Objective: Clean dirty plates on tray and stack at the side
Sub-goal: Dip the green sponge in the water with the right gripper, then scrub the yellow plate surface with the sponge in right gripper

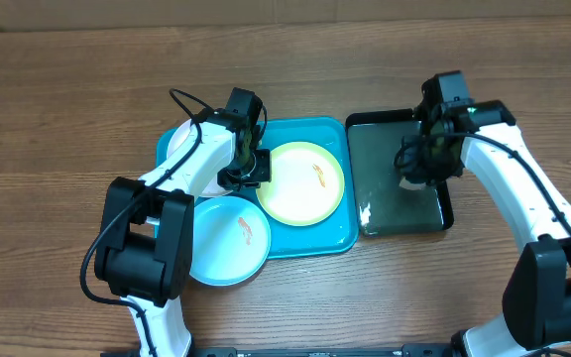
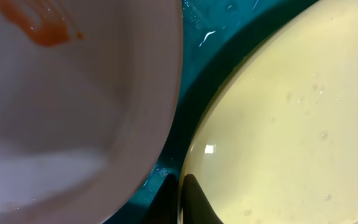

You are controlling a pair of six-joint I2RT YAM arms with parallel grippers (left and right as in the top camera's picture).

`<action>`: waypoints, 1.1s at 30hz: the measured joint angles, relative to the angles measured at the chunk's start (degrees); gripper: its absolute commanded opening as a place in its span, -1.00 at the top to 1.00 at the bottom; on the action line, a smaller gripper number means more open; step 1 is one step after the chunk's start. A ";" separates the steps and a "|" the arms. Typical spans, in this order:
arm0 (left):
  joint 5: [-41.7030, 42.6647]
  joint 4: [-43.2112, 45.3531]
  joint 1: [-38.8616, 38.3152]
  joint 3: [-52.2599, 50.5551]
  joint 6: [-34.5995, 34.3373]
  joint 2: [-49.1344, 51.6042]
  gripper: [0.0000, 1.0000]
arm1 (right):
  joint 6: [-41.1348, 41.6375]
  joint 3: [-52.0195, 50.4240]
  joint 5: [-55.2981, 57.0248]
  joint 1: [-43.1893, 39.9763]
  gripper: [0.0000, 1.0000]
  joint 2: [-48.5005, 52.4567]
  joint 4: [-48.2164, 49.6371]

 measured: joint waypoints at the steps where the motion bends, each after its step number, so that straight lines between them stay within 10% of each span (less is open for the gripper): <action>1: 0.00 0.02 0.00 0.00 0.00 0.00 0.92 | 0.00 -1.05 0.00 0.00 0.92 0.00 1.03; 21: 0.00 0.00 0.00 0.00 0.00 0.00 0.92 | 0.15 11.39 -14.08 0.92 0.93 -0.17 -6.16; 33: 0.00 0.00 0.00 0.00 0.02 0.00 0.92 | 3.65 11.54 -9.73 19.67 0.93 0.15 1.40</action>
